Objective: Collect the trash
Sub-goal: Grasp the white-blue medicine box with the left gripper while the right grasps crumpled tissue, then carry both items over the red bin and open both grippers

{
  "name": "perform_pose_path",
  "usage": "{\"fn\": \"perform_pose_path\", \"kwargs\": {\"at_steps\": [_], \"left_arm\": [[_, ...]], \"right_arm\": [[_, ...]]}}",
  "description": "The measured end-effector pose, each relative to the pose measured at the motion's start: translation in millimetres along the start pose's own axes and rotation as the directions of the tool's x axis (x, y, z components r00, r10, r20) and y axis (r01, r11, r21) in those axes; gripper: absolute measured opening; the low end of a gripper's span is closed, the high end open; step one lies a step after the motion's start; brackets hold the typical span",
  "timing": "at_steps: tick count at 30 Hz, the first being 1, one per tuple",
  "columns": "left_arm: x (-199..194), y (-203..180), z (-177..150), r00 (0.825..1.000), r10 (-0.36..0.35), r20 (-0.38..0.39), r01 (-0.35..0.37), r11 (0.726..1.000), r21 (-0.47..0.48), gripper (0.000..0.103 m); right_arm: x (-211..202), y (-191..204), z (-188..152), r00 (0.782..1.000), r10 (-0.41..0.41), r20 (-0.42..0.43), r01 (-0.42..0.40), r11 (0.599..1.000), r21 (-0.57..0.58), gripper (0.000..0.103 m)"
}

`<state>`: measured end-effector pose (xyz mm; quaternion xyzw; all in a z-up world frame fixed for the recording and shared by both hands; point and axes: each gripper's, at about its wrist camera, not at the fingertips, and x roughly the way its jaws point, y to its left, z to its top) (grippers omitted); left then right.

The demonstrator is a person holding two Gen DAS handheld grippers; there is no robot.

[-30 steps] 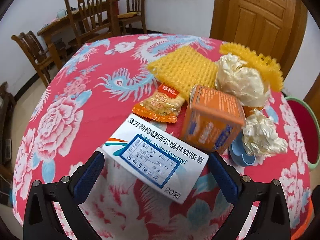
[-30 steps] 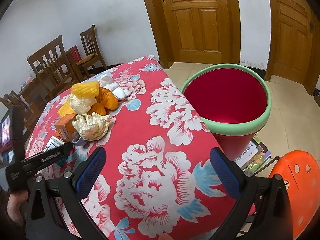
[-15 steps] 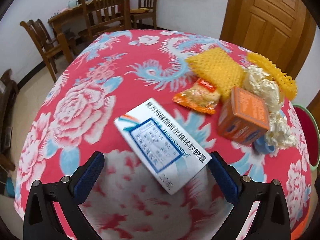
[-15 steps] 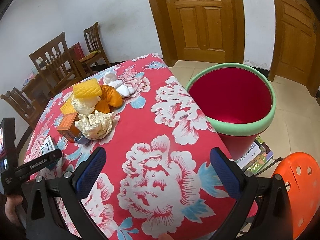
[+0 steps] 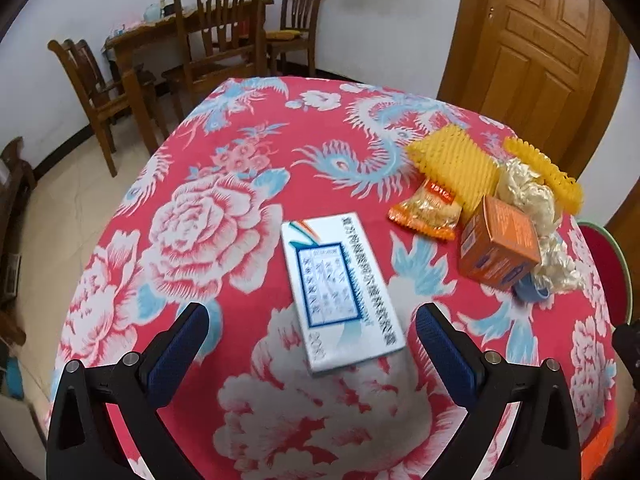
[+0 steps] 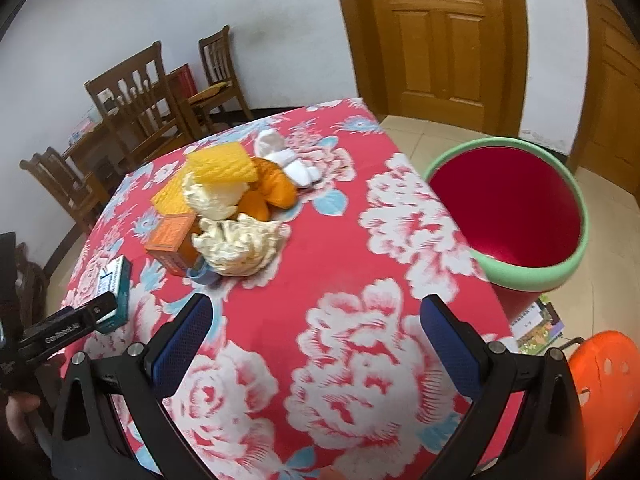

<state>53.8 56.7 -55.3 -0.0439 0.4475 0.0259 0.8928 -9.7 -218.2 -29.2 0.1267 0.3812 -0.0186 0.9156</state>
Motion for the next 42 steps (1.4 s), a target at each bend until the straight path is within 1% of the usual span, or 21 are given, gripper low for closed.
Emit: {"fn": "perform_pose_path", "kwargs": {"at_steps": [3,5,6,7,9,11,12,14,16,18,20,22,24,26,27,29,32,36,42], "left_arm": [[8.4,-4.1,3.8,1.0,-0.008,-0.006,0.008,1.0,-0.003,0.102],[13.9,-5.4,4.7,1.0,-0.018,-0.021,0.018,1.0,-0.005,0.093],[17.2,-5.7,5.7,0.999,-0.026,-0.028,0.025,1.0,-0.008,0.092],[19.7,-5.5,5.9,0.999,-0.034,-0.036,0.034,0.999,-0.01,0.087],[19.9,-5.9,6.3,0.999,-0.036,-0.028,0.036,0.999,-0.004,0.081],[19.4,-5.4,7.6,0.999,-0.049,-0.023,0.049,0.999,-0.002,0.072],[19.4,-4.2,8.6,0.998,-0.059,-0.019,0.059,0.998,-0.004,0.07],[18.8,-2.9,9.1,0.998,-0.066,-0.014,0.066,0.998,-0.005,0.059],[18.2,-0.8,9.2,0.997,-0.08,-0.011,0.08,0.997,-0.011,0.056],[18.3,2.3,9.9,0.995,-0.096,-0.008,0.096,0.995,-0.018,0.056],[17.5,3.3,9.2,0.994,-0.105,-0.006,0.105,0.994,-0.02,0.056],[16.4,4.5,8.5,0.993,-0.116,-0.004,0.116,0.993,-0.025,0.056],[13.1,5.4,8.3,0.991,-0.131,0.004,0.131,0.991,-0.034,0.056],[8.0,4.5,8.6,0.99,-0.142,0.014,0.143,0.989,-0.033,0.056],[4.4,3.1,9.2,0.988,-0.151,0.021,0.151,0.988,-0.03,0.056],[-2.8,0.2,10.2,0.986,-0.166,0.033,0.167,0.986,-0.024,0.056],[-15.9,-6.0,13.0,0.98,-0.189,0.059,0.19,0.982,-0.009,0.056],[-32.3,-18.9,19.0,0.971,-0.221,0.085,0.22,0.975,0.024,0.056],[-43.6,-43.4,28.5,0.957,-0.276,0.092,0.271,0.96,0.065,0.056]], "right_arm": [[7.4,8.8,6.2,1.0,0.012,-0.006,-0.012,1.0,-0.019,0.102],[14.3,15.2,11.3,1.0,0.02,-0.015,-0.021,0.999,-0.029,0.102],[18.2,18.6,14.0,0.999,0.029,-0.021,-0.029,0.999,-0.032,0.102],[21.9,21.5,16.3,0.999,0.038,-0.028,-0.039,0.999,-0.033,0.102],[28.9,26.7,19.9,0.997,0.061,-0.041,-0.063,0.997,-0.038,0.102],[38.1,34.3,22.6,0.996,0.075,-0.055,-0.078,0.996,-0.053,0.102],[42.8,37.5,23.8,0.995,0.078,-0.062,-0.081,0.995,-0.06,0.101],[52.7,42.4,25.6,0.993,0.08,-0.082,-0.086,0.994,-0.068,0.093],[61.7,45.9,27.0,0.992,0.08,-0.101,-0.087,0.994,-0.068,0.091],[68.3,46.9,27.9,0.99,0.083,-0.113,-0.09,0.994,-0.057,0.084],[73.0,46.2,27.7,0.989,0.088,-0.122,-0.094,0.994,-0.047,0.061],[77.6,45.2,27.7,0.985,0.104,-0.136,-0.111,0.993,-0.043,0.052],[78.6,43.4,26.8,0.981,0.124,-0.146,-0.131,0.991,-0.038,0.048],[75.9,43.4,26.4,0.98,0.139,-0.14,-0.147,0.988,-0.045,0.039],[74.1,43.5,26.5,0.981,0.143,-0.135,-0.151,0.987,-0.05,0.035],[69.3,43.1,27.4,0.981,0.15,-0.126,-0.157,0.986,-0.053,0.032],[56.4,40.7,28.8,0.983,0.155,-0.098,-0.162,0.985,-0.064,0.03],[36.9,34.1,32.9,0.986,0.158,-0.06,-0.162,0.984,-0.074,0.028],[11.6,16.3,42.7,0.99,0.142,-0.004,-0.142,0.988,-0.068,0.028]]}}
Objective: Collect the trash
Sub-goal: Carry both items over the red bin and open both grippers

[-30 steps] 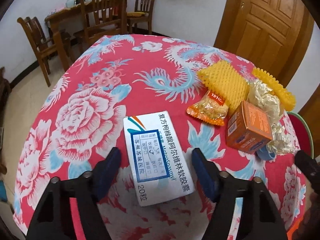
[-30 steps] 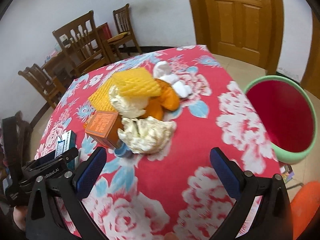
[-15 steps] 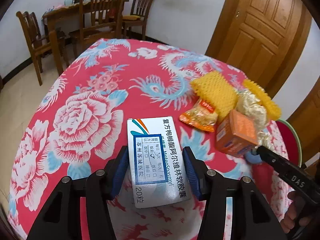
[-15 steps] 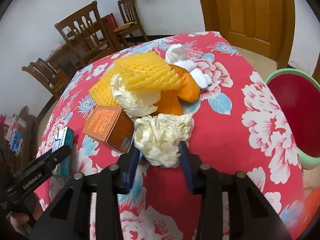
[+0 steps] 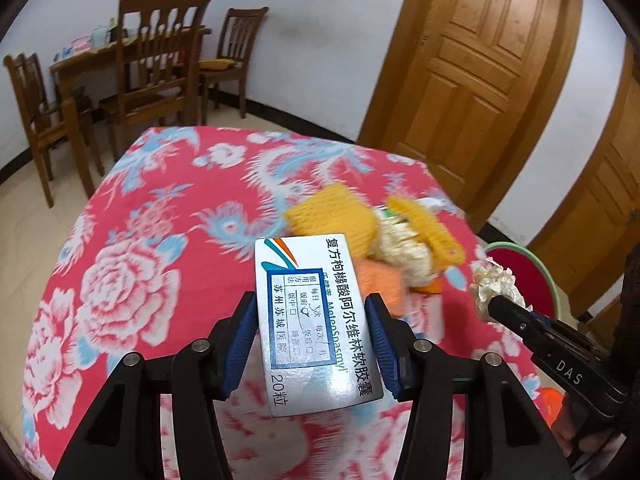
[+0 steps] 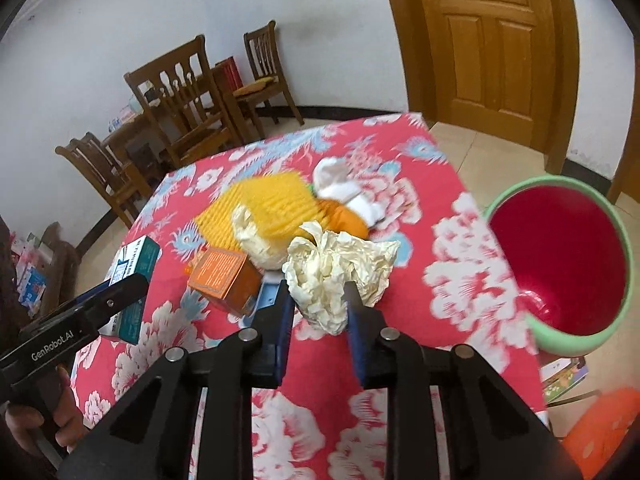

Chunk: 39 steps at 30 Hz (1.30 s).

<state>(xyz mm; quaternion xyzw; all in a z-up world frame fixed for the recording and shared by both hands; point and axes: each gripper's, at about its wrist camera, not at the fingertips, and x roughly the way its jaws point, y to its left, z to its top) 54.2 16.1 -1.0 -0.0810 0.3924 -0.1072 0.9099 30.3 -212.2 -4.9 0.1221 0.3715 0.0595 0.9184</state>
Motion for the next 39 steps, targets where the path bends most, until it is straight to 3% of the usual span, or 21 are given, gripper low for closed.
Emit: {"fn": "perform_pose_path", "kwargs": {"at_steps": [17,29,39], "left_arm": [[22.1,-116.2,22.8,0.988,-0.15,-0.027,0.152,0.976,0.158,0.056],[66.4,-205.8,21.2,0.973,-0.204,-0.111,0.227,0.938,0.262,0.056],[118.0,-257.6,13.5,0.958,-0.211,-0.195,0.265,0.912,0.312,0.056]], "right_arm": [[-53.6,-86.0,20.2,0.985,-0.146,0.09,0.136,0.985,0.109,0.028],[-47.0,-167.9,13.6,0.974,-0.221,0.041,0.205,0.95,0.236,0.028],[-28.5,-227.7,5.1,0.965,-0.262,-0.029,0.257,0.91,0.325,0.028]]}}
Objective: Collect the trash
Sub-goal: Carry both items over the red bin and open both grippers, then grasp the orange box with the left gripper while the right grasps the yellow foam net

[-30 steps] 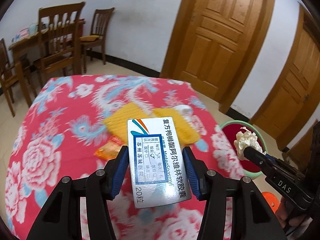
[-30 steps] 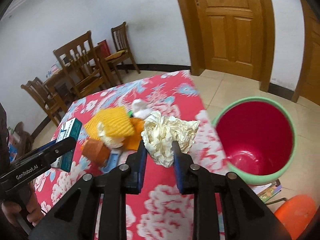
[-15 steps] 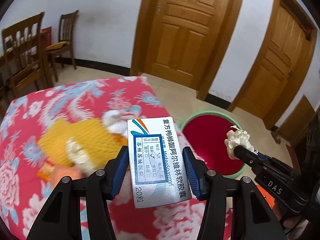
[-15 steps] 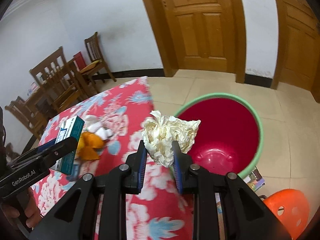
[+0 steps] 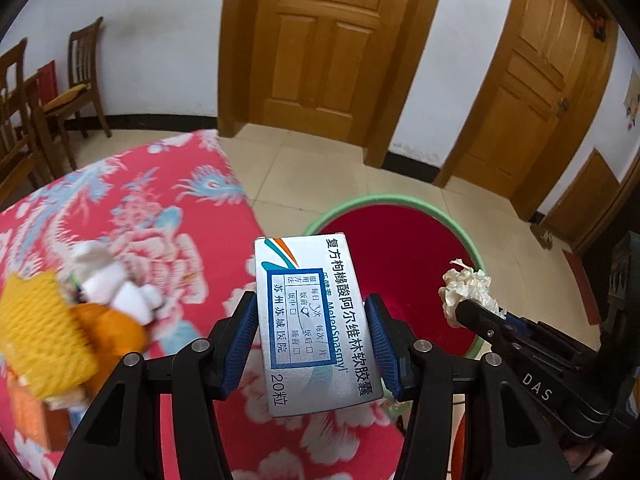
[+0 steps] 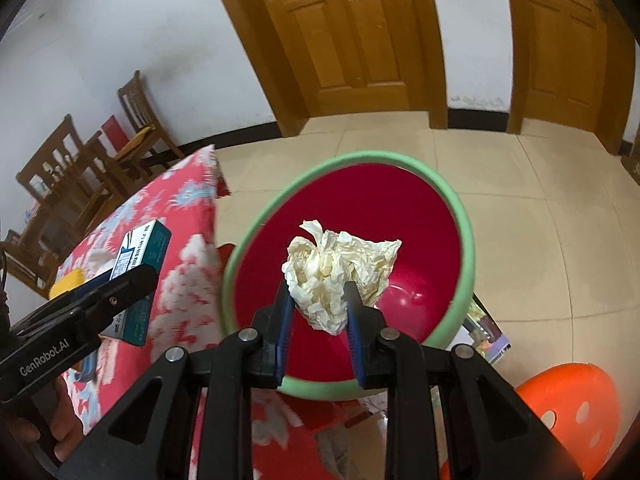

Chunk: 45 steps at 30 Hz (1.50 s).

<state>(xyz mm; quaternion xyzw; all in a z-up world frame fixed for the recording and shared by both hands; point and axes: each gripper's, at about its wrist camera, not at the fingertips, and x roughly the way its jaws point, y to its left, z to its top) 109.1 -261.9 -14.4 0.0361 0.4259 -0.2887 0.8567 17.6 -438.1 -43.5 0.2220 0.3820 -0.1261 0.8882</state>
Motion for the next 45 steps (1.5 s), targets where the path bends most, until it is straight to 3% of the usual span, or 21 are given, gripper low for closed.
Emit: {"fn": "perform_pose_path", "kwargs": {"at_steps": [10,13,21,35,45], "left_arm": [[33.6,-13.0,10.7,0.998,-0.029,-0.061,0.03,1.0,0.009,0.06],[34.4,-14.6,12.1,0.998,-0.027,-0.052,0.027,1.0,0.009,0.067],[29.6,-7.6,10.3,0.999,-0.017,-0.051,0.016,1.0,-0.013,0.068],[-25.9,20.8,-0.1,1.0,0.028,0.015,-0.027,0.997,-0.075,0.068],[-73.7,67.1,-15.1,0.989,0.131,0.061,-0.122,0.983,-0.137,0.068]], "right_arm": [[12.4,-25.2,1.3,1.0,-0.013,-0.02,0.014,0.999,0.049,0.037],[12.8,-27.0,1.2,1.0,-0.011,-0.017,0.012,0.998,0.056,0.042],[2.5,-24.4,0.0,1.0,-0.012,0.007,0.011,0.998,0.061,0.046],[-30.7,10.4,-5.4,0.997,0.05,0.056,-0.051,0.999,0.017,0.053],[-40.7,47.7,-11.5,0.992,0.11,0.053,-0.109,0.993,-0.035,0.055]]}}
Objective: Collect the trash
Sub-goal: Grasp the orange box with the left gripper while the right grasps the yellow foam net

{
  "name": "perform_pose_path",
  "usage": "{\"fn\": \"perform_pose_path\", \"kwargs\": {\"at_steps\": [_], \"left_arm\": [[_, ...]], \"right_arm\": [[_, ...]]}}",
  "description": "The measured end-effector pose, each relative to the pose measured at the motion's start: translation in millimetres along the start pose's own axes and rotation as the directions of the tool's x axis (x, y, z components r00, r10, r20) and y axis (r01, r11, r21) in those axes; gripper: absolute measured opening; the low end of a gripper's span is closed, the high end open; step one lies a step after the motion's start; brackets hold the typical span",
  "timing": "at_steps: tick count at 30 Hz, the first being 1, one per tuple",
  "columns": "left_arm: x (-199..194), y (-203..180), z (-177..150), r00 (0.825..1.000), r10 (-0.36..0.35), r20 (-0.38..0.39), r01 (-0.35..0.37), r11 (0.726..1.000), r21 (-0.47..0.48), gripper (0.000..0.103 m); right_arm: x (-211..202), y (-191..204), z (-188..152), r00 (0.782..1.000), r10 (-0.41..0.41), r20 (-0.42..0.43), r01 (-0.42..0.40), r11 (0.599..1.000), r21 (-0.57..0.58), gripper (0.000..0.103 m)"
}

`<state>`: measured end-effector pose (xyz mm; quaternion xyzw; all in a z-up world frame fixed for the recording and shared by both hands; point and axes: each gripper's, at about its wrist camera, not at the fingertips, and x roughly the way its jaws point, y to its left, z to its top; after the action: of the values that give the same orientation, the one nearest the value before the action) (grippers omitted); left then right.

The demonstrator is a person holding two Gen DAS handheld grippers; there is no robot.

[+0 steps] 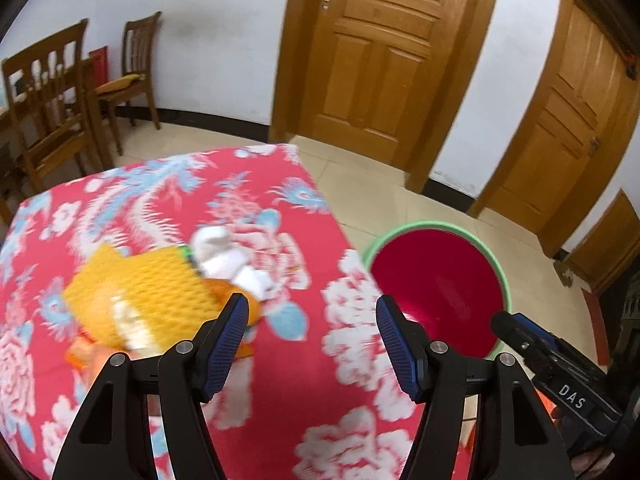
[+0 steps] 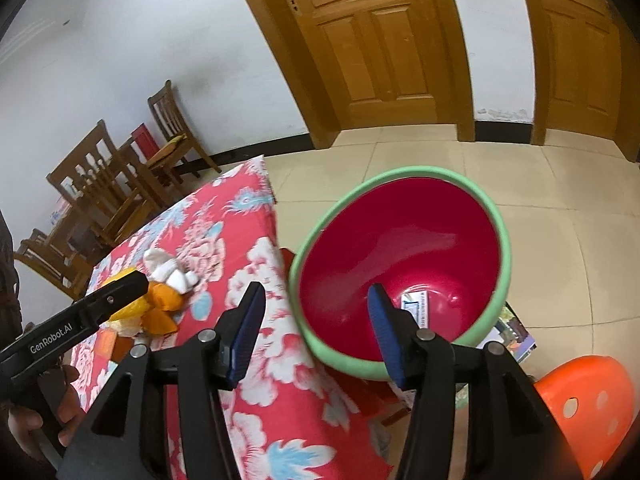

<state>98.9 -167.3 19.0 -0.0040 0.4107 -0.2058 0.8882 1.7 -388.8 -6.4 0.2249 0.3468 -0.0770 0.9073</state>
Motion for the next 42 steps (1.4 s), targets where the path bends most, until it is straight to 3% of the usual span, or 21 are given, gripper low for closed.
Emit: {"fn": "perform_pose_path", "kwargs": {"at_steps": [15,24,34,42], "left_arm": [[-25.4,69.7,-20.0,0.992,0.126,-0.008,-0.126,0.988,-0.085,0.068],[-24.0,108.3,-37.4,0.981,0.188,-0.05,-0.193,0.972,-0.134,0.073],[-12.4,126.5,-53.4,0.977,0.185,-0.101,-0.2,0.967,-0.16,0.073],[-10.6,127.5,-56.7,0.985,0.151,-0.088,-0.164,0.973,-0.164,0.076]], "right_arm": [[5.0,54.4,-9.7,0.998,0.067,-0.023,-0.068,0.995,-0.072,0.06],[13.8,86.0,-14.9,0.994,0.096,-0.051,-0.101,0.989,-0.109,0.064],[30.8,122.3,-19.3,0.988,0.124,-0.087,-0.137,0.978,-0.156,0.069],[56.6,154.7,-24.7,0.975,0.159,-0.157,-0.187,0.964,-0.186,0.069]]}}
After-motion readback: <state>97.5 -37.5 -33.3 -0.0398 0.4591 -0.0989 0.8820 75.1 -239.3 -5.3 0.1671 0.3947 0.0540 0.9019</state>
